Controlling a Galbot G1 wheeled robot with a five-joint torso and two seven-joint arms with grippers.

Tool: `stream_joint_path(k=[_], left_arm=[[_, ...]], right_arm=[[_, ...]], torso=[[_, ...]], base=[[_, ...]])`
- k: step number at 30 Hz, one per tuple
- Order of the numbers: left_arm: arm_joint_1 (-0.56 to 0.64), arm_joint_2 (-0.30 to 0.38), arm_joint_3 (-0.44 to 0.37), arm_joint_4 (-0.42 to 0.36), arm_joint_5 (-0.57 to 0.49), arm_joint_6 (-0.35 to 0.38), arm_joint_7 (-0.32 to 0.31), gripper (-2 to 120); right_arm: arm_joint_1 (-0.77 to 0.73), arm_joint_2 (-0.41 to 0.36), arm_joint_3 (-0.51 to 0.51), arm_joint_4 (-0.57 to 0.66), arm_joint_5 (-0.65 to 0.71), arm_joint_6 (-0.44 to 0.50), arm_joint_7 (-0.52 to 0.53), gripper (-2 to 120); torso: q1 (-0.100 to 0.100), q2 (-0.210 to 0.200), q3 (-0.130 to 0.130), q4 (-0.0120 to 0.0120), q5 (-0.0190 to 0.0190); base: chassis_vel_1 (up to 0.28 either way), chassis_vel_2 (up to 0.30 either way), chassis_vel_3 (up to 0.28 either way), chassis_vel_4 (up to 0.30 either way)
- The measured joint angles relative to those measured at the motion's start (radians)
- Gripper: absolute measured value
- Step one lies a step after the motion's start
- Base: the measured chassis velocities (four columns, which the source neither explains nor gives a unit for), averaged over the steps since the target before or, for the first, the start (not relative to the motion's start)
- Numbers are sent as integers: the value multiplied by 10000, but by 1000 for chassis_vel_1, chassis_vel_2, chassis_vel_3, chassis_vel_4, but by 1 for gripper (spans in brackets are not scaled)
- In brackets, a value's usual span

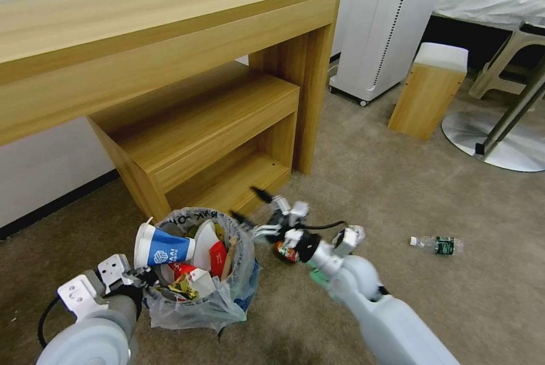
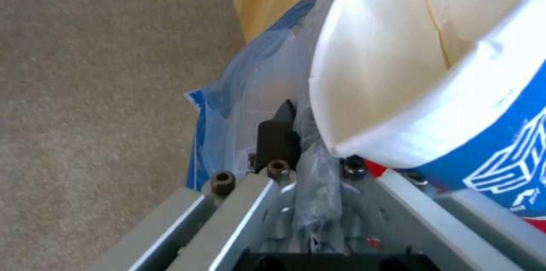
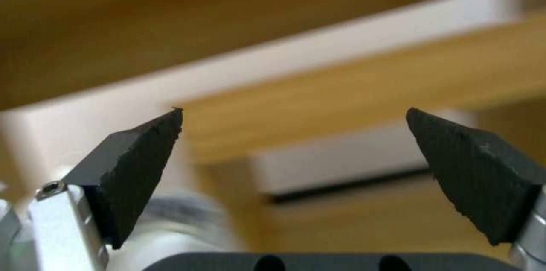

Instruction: Pick up the trash bin and place the garbage on the floor into it.

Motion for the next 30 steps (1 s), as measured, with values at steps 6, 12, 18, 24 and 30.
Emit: stream_joint_path(k=[6,12,18,24,30], left_arm=[[-6,25,-51,35,-7,1,-1,1],[72,88,-146,-114,4,2,-4,1],[6,106,-237,-152,-62,1,-5,1],[4,8,-190,-152,-37,1,-6,1],[138,-27,-218,-109,81,-3,-2,1]], right_arm=[[-1219,-244,1025,745,-758,-1078,3616,100],[-1879,-33,2218,993,-905,-1203,4949,100],[-2305,-149,2791,1002,-925,-837,4937,100],[-2421,-137,2794,798,-923,-650,4810,100],[-1987,-25,2117,610,-924,-1974,5020,100]], torso=[[0,0,0,-2,1],[0,0,-1,1,0],[0,-1,-1,-1,-1],[0,0,0,0,-2],[0,0,0,1,-1]], base=[[0,0,0,0],[0,0,0,0],[0,0,0,0],[0,0,0,0],[0,0,0,0]])
